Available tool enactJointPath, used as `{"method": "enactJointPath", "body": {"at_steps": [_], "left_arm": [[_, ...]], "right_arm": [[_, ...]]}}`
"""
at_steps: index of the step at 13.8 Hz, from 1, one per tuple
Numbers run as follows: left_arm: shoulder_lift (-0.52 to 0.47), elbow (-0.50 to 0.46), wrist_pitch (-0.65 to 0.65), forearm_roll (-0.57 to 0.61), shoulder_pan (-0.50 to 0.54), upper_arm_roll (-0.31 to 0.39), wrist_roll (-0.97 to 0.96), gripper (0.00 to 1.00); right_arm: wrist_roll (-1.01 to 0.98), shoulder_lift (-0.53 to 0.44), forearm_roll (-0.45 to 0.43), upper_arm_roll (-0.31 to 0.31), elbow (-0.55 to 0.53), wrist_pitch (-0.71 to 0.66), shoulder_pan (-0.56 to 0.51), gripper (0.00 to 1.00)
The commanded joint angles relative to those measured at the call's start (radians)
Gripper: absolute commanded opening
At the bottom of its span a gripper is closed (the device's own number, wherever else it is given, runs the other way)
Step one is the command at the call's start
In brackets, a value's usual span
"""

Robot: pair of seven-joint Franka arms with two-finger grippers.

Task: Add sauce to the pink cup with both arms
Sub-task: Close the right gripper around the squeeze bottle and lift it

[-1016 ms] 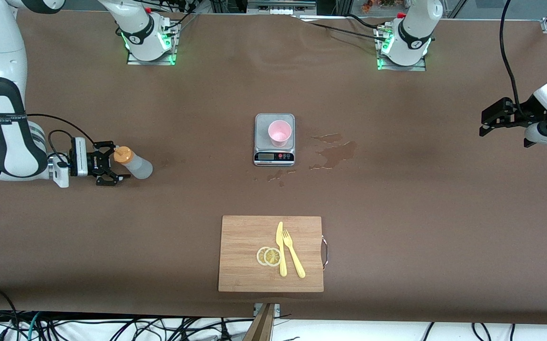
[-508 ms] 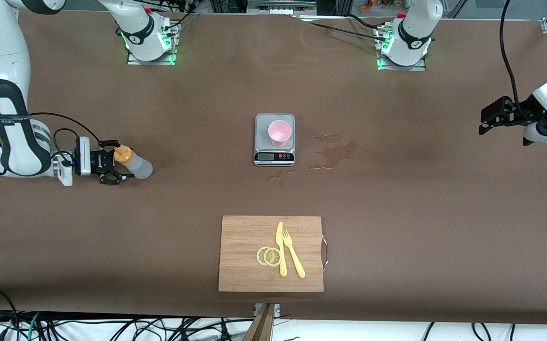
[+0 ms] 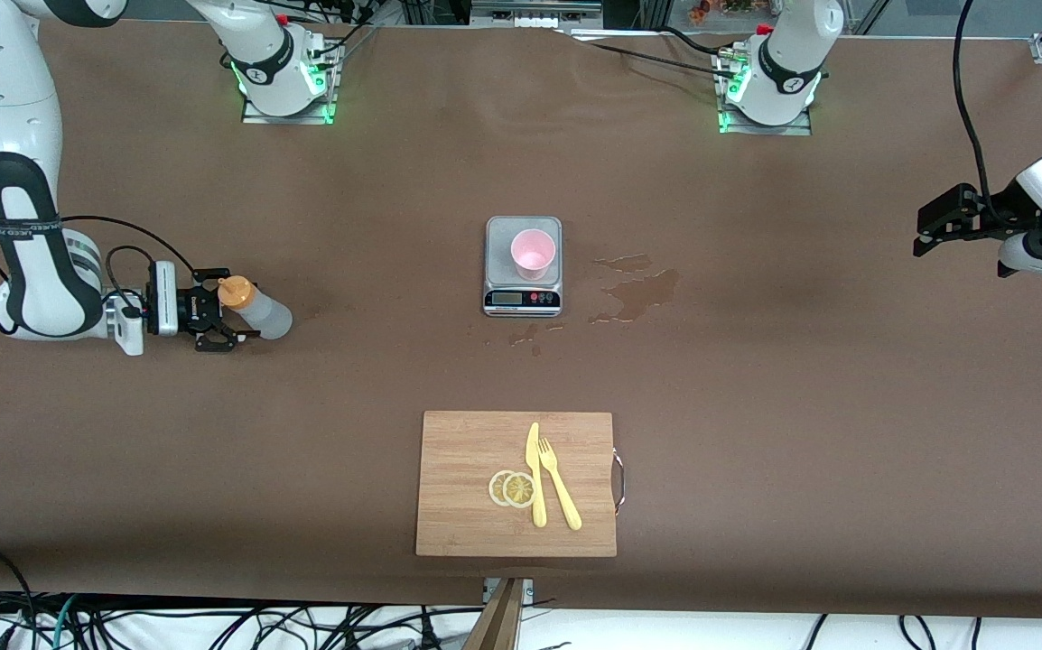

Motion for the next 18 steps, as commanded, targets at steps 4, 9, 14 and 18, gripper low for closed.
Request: {"method": "enactJointPath", "body": {"at_steps": [4,9,14,18], "left_arm": [[0.003,0.021,-0.021,-0.004,0.006,-0.004,-0.079,1.00],[-0.007,0.025,-0.048,-0.005,0.008,-0.009,-0.088,1.00],[-0.007,0.025,-0.047,-0.004,0.009,-0.003,-0.087,1.00],[-0.007,0.023,-0.048,-0.004,0.008,-0.009,-0.088,1.00]], "right_arm": [[-0.023,-0.005,0.018,0.008,-0.008,0.006,0.009,0.70],[-0.015,-0.006,0.017,0.011,-0.005,0.004,0.014,0.48],[0.094,-0.100,-0.056,0.025,0.020,0.034,0.064,0.45],[0.311,-0.212,-0.170,0.025,0.020,0.084,0.146,0.41]]}}
